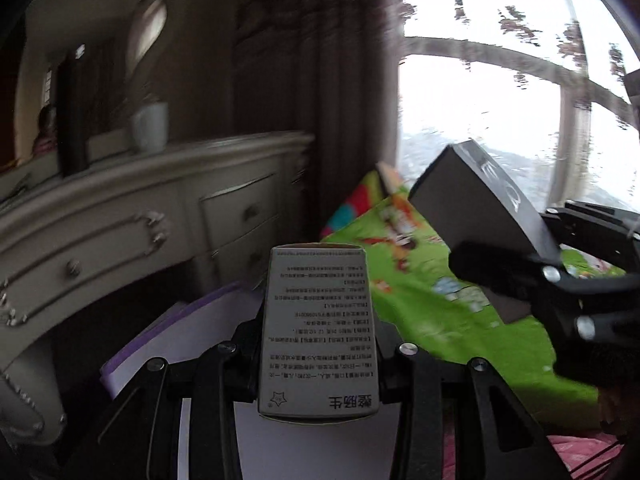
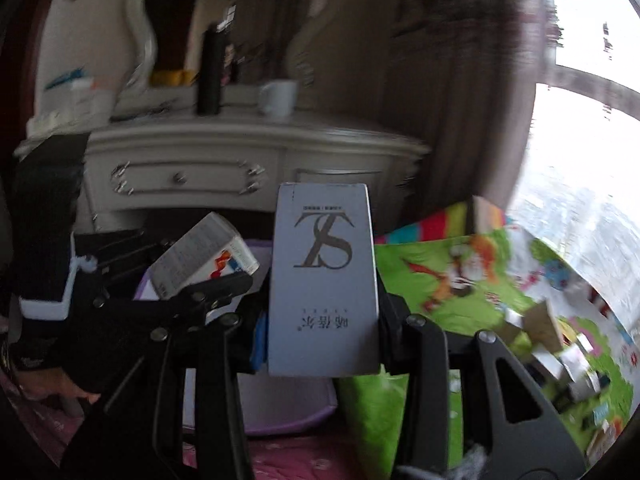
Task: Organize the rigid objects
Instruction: 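Lift both held boxes and carry them over the purple-rimmed storage bin, then open both tools to drop the boxes into the storage bin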
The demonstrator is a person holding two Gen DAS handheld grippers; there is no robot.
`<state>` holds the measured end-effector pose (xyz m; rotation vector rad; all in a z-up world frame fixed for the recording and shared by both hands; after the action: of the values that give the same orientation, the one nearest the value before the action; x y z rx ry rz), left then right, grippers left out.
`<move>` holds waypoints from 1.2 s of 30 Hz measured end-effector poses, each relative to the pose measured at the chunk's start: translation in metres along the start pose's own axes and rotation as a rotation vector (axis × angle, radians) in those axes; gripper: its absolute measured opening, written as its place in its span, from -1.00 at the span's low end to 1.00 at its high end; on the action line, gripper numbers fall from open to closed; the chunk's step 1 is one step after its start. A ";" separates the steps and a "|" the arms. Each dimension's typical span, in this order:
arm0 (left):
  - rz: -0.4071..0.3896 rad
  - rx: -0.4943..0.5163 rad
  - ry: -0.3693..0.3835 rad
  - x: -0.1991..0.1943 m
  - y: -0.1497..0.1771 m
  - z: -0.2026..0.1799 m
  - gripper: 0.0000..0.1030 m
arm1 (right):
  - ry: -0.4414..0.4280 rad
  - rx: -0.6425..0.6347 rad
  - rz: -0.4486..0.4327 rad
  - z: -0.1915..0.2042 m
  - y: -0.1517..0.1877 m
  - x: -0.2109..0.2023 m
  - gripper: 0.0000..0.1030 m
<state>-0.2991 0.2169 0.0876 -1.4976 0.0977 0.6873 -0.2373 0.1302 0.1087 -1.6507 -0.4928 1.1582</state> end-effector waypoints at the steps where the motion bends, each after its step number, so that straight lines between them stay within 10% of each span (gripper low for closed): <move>1: 0.015 -0.015 -0.012 0.001 0.005 0.008 -0.22 | -0.014 -0.020 0.015 0.010 0.003 0.007 -0.12; 21: 0.556 -0.295 -0.057 0.055 0.116 0.084 0.01 | -0.188 -0.011 0.519 0.074 0.082 0.109 -0.11; 24: 0.579 -0.313 -0.108 0.050 0.119 0.090 0.54 | -0.203 0.017 0.531 0.072 0.088 0.108 0.14; 29: 0.572 -0.256 -0.167 0.047 0.108 0.083 0.67 | -0.196 0.093 0.452 0.045 0.078 0.083 0.47; 36: 0.536 -0.175 0.056 0.064 0.070 0.004 0.67 | 0.094 0.286 0.346 -0.080 0.093 0.015 0.60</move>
<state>-0.2821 0.2383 -0.0032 -1.6733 0.5060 1.1027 -0.1804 0.0646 0.0204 -1.5651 0.0243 1.3242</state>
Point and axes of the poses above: each gripper's, at about its wrist camera, not at the fingertips, and x roughly the way its jaws point, z to its left, y to its underside, the point moved 5 cm from there along x, roughly the way its jaws point, and after that the axes turned 9 degrees about x, right-handed, at the moved point
